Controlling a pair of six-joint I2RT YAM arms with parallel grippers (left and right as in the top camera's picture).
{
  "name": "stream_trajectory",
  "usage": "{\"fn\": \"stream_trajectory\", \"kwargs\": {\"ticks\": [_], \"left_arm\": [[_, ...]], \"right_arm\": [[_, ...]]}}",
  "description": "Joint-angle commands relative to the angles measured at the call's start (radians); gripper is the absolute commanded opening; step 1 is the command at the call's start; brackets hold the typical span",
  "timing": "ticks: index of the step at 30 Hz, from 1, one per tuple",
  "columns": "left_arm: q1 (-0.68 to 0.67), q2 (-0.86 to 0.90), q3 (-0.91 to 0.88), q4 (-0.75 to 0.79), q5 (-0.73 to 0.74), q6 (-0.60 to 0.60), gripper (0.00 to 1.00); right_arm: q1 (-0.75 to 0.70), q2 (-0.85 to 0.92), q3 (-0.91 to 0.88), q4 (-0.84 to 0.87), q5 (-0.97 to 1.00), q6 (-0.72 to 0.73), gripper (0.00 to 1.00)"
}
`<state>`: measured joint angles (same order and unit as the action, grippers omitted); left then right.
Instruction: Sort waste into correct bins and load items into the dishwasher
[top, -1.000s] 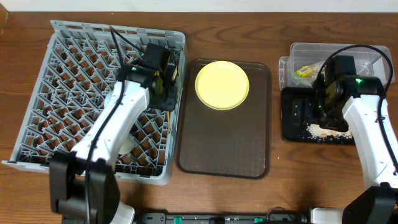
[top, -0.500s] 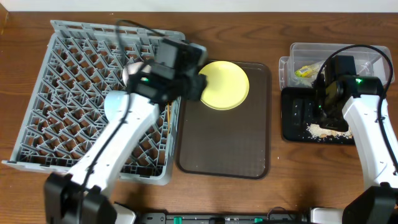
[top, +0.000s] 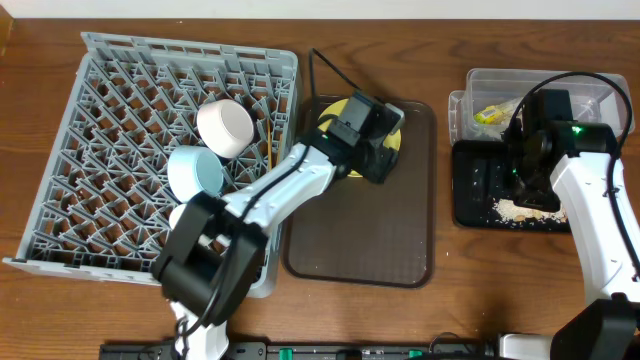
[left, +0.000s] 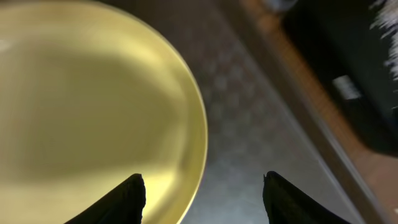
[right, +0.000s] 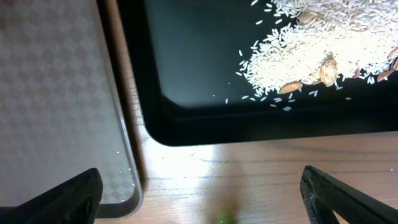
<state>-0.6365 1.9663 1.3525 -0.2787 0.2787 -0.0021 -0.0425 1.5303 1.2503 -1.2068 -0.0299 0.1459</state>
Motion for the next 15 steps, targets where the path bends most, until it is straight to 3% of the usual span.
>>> {"fn": "stream_trajectory", "kwargs": {"ticks": [1,8,12,15], "left_arm": [[0.002,0.068,-0.008,0.002,-0.046,0.009,0.61],[-0.002,0.127,-0.008,-0.059,-0.047,0.008,0.57],[-0.011,0.126,-0.007,-0.126,-0.035,-0.003,0.27],[-0.031,0.126,-0.007,-0.177,-0.016,-0.003,0.19]], "right_arm": [[-0.001,-0.019,0.009,0.0,-0.005,0.011,0.99],[-0.001,-0.019,0.009,0.002,-0.005,0.011,0.99],[-0.001,-0.019,0.009,0.002,-0.005,0.011,0.99],[-0.001,-0.019,0.009,0.002,-0.005,0.011,0.99]]}}
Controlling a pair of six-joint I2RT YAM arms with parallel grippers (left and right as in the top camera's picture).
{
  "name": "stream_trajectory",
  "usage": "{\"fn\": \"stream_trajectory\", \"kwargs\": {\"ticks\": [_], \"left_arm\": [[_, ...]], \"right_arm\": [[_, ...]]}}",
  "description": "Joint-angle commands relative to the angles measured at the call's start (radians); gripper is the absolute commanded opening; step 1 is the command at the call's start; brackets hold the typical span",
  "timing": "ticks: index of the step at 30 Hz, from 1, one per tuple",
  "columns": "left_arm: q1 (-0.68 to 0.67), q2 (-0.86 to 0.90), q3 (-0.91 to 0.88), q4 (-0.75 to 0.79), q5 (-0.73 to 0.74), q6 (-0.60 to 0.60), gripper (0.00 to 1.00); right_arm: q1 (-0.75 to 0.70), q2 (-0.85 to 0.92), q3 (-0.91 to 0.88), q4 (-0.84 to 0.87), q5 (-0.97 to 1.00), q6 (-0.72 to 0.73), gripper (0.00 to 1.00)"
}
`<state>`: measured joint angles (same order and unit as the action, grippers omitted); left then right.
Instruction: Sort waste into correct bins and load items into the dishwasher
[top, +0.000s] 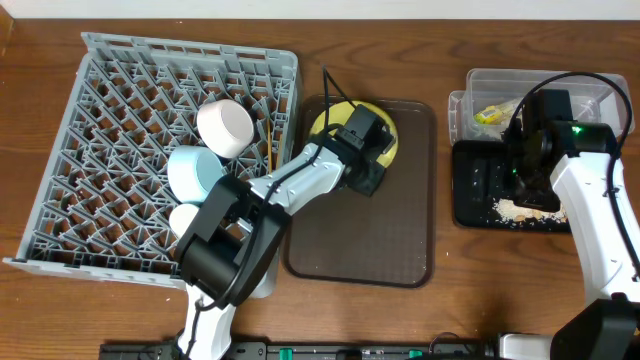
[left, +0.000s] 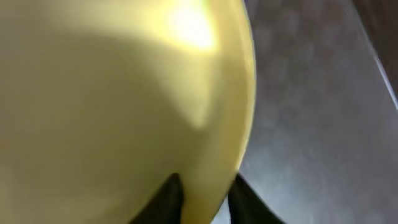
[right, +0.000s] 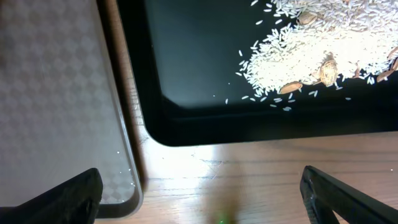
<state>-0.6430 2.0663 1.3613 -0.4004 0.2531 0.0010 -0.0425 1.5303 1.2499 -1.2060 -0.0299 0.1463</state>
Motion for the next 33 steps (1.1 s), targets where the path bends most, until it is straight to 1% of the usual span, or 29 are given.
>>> {"fn": "stream_trajectory", "kwargs": {"ticks": [1,4,9,14,17,18,26,29,33], "left_arm": [[-0.033,0.026,-0.016,-0.064,0.009,-0.006,0.19],[-0.071,0.026,-0.016,-0.078,0.008,-0.006,0.06],[-0.124,0.024,-0.006,-0.08,0.008,-0.006,0.06],[-0.132,-0.024,0.011,-0.111,0.008,-0.017,0.06],[-0.123,-0.102,0.014,-0.122,0.008,-0.017,0.06],[-0.116,-0.164,0.014,-0.122,0.008,-0.017,0.06],[-0.062,-0.42,0.014,-0.122,0.008,-0.035,0.06],[0.015,-0.542,0.014,-0.122,0.008,-0.091,0.06],[0.09,-0.61,0.014,-0.123,0.009,-0.112,0.06]], "right_arm": [[-0.001,-0.019,0.01,0.002,-0.005,0.01,0.99],[-0.001,-0.019,0.01,0.001,-0.005,0.01,0.99],[-0.001,-0.019,0.01,-0.002,-0.004,0.01,0.99],[-0.001,-0.019,0.01,-0.002,-0.004,0.01,0.99],[-0.001,-0.019,0.01,-0.002,-0.004,0.01,0.99],[-0.001,-0.019,0.01,-0.002,-0.004,0.01,0.99],[-0.001,-0.019,0.01,-0.002,-0.004,0.01,0.99],[-0.001,-0.019,0.01,-0.003,-0.004,0.01,0.99],[-0.001,-0.019,0.01,-0.002,-0.004,0.01,0.99]]}}
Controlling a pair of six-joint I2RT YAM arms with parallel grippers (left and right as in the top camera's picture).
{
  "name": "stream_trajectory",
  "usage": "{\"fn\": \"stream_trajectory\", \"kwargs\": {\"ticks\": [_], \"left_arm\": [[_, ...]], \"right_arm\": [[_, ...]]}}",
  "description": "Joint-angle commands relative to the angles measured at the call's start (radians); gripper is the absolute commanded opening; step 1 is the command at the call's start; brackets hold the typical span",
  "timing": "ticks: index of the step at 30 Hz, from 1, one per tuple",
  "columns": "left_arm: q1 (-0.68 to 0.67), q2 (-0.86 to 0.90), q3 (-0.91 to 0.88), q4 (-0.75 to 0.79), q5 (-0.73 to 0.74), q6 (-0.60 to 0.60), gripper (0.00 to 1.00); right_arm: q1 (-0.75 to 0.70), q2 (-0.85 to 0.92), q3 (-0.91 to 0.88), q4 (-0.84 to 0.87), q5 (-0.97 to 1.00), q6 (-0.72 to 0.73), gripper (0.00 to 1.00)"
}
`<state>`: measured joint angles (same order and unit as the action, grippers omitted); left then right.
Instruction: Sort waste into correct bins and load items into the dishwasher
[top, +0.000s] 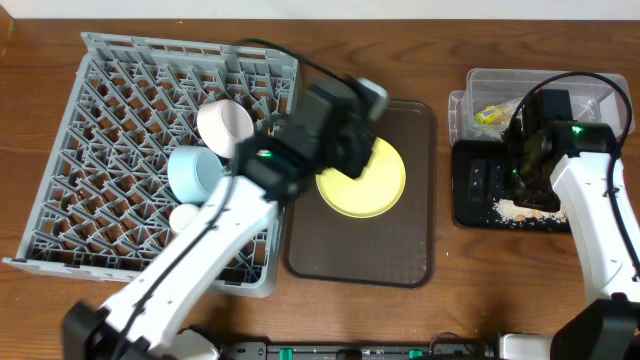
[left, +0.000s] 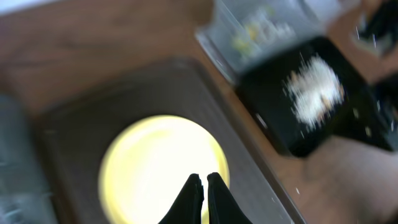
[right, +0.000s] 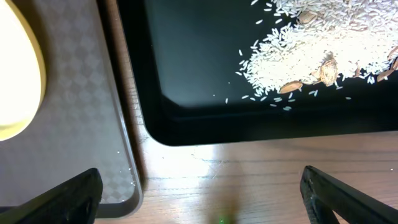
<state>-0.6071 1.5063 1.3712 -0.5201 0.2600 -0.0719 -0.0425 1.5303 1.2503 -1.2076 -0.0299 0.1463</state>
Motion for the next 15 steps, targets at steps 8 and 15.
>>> {"fn": "stream_trajectory", "kwargs": {"ticks": [8,15], "left_arm": [[0.039,-0.006,-0.007,-0.05,0.001,-0.039,0.06],[-0.063,0.114,-0.011,-0.034,-0.177,-0.038,0.06]], "right_arm": [[-0.001,-0.019,0.009,-0.005,-0.004,0.01,0.99],[-0.008,-0.019,0.009,-0.058,0.144,0.062,0.99]]}}
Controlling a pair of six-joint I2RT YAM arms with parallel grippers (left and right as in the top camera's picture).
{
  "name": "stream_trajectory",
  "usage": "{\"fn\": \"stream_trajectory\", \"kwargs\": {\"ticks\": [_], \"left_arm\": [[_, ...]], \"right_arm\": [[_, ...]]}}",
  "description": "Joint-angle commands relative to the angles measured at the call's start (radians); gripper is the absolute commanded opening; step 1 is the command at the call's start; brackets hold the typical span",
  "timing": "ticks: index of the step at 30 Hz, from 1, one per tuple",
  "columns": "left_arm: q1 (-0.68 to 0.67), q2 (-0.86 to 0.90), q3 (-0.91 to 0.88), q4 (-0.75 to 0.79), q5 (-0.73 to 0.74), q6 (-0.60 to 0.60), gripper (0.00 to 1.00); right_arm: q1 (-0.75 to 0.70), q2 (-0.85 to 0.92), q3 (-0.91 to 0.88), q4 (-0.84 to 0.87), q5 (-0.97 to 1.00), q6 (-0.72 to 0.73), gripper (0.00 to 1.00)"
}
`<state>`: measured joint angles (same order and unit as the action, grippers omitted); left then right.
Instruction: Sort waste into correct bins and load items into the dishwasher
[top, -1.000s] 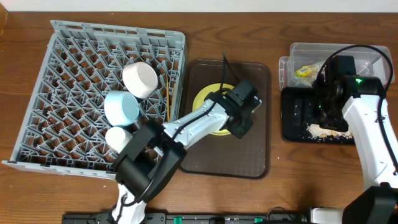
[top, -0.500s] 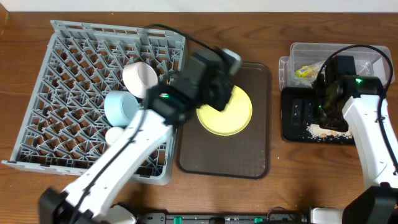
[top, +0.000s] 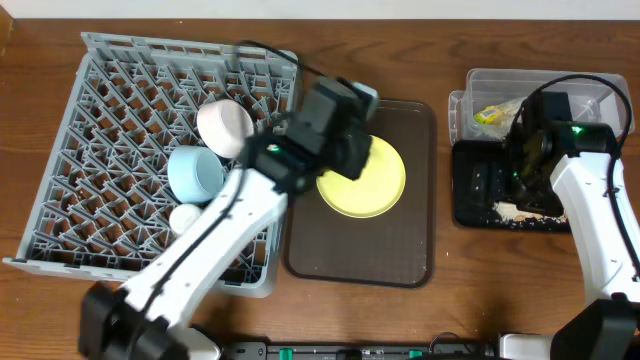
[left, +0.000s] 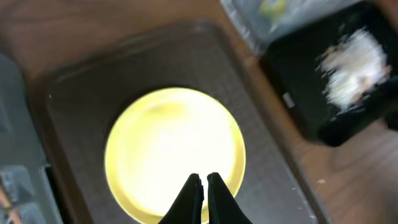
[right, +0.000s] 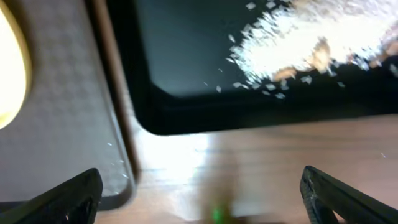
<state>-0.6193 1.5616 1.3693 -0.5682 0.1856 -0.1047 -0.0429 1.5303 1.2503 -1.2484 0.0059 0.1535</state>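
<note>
A yellow plate (top: 362, 178) lies flat on the brown tray (top: 400, 250). My left gripper (top: 352, 158) hangs above it, shut, with nothing between the fingers. In the left wrist view the closed gripper (left: 203, 182) points down over the near part of the plate (left: 177, 143). My right gripper (top: 525, 168) stands wide open over the front left corner of the black bin (top: 478, 195), which holds rice (right: 298, 37). Its fingers (right: 50, 199) sit at the frame's lower corners with only table between them.
The grey dish rack (top: 120, 90) at the left holds a white cup (top: 225, 125), a blue cup (top: 195, 172) and another white piece (top: 182, 215). A clear bin (top: 500, 85) with a yellow wrapper (top: 490, 113) stands behind the black bin.
My left gripper, still shut, has come a little nearer to the plate, which fills more of its view. The right wrist view has shifted slightly and is blurred. The plate has not moved.
My left gripper was open at the rim of the plate, which lay at the back of the tray. Then it was shut on the rim. Later the plate lay at the tray's middle with the gripper shut above it, as now. My right gripper stayed open by the black bin.
</note>
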Motion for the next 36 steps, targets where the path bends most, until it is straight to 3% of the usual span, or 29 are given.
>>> {"fn": "stream_trajectory", "kwargs": {"ticks": [1,3,13,15,18,20,26,28,32,36], "left_arm": [[-0.086,0.098,-0.009,0.038,-0.121,-0.005,0.06],[-0.126,0.147,-0.009,0.064,-0.144,-0.005,0.1],[-0.293,0.389,-0.009,0.155,-0.345,-0.004,0.12],[-0.31,0.424,-0.009,0.163,-0.375,-0.001,0.23],[-0.323,0.484,-0.009,0.173,-0.385,0.004,0.25],[-0.325,0.509,-0.009,0.174,-0.385,0.003,0.35],[-0.325,0.555,-0.009,0.175,-0.385,0.003,0.38],[-0.325,0.569,-0.009,0.174,-0.385,0.003,0.37],[-0.325,0.591,-0.009,0.147,-0.386,0.003,0.09],[-0.326,0.608,-0.009,0.116,-0.433,0.003,0.06]], "right_arm": [[-0.014,-0.019,0.009,-0.032,0.161,0.088,0.99],[-0.024,-0.019,0.009,-0.046,0.211,0.125,0.99],[-0.109,-0.019,0.009,-0.062,0.252,0.168,0.99],[-0.116,-0.019,0.009,-0.064,0.252,0.168,0.99],[-0.116,-0.019,0.009,-0.064,0.251,0.168,0.99],[-0.116,-0.019,0.009,-0.064,0.251,0.168,0.99],[-0.116,-0.019,0.009,-0.064,0.247,0.168,0.99],[-0.116,-0.019,0.009,-0.064,0.244,0.168,0.99],[-0.116,-0.019,0.009,-0.064,0.244,0.167,0.99],[-0.116,-0.019,0.009,-0.064,0.244,0.168,0.99]]}}
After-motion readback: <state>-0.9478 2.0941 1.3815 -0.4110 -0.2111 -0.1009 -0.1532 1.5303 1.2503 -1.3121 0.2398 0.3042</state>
